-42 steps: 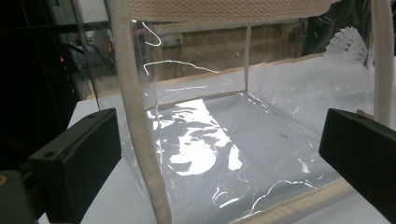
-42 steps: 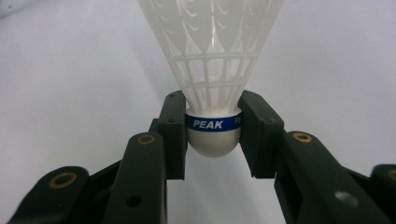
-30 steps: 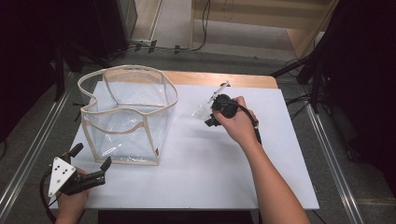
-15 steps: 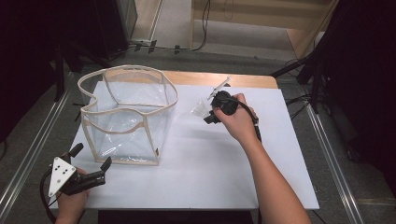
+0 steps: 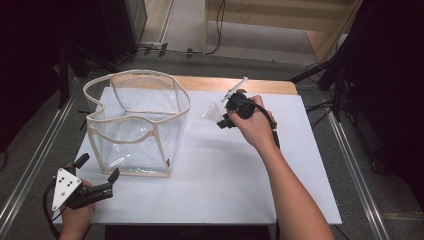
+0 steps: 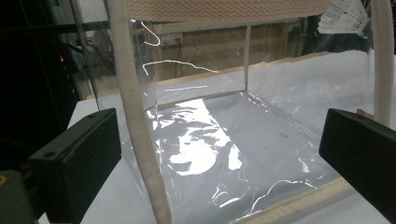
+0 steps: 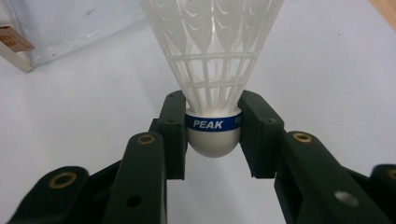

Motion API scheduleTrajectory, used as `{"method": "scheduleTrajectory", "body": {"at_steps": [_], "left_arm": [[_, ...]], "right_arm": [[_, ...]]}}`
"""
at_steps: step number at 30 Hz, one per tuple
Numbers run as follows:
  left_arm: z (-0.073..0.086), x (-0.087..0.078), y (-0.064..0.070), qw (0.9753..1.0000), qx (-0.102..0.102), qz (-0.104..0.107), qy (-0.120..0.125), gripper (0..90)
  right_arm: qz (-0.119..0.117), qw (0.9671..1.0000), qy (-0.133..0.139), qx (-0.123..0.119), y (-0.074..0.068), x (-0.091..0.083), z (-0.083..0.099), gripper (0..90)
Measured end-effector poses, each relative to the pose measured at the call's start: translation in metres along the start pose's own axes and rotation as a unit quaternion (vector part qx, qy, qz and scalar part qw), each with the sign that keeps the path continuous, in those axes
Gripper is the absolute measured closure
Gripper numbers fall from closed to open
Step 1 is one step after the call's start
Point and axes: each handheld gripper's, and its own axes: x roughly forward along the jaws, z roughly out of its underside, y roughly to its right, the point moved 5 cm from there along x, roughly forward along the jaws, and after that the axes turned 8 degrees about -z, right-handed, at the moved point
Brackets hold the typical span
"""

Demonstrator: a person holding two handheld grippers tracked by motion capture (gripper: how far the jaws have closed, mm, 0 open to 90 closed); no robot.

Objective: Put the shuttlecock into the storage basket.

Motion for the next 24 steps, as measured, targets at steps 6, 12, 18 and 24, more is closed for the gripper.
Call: {"method": "scheduleTrajectory", "body": {"at_steps": [6, 12, 18, 24], "left_arm": [[0.0, 0.0, 0.0, 1.0, 0.0, 0.0, 0.0, 0.0], [0.0, 0.0, 0.0, 1.0, 0.0, 0.0, 0.0, 0.0], [0.0, 0.0, 0.0, 1.0, 0.001, 0.0, 0.0, 0.0], [0.0, 0.0, 0.0, 1.0, 0.001, 0.0, 0.0, 0.0]], "right_arm": [[0.0, 1.0, 0.002, -0.002, 0.0, -0.004, -0.004, 62.0], [0.0, 1.0, 0.005, -0.006, 0.0, -0.009, -0.008, 62.0], [-0.001, 0.9999, 0.01, -0.009, -0.001, -0.013, -0.012, 62.0], [-0.003, 0.9998, 0.013, -0.012, -0.001, -0.017, -0.017, 62.0]]}}
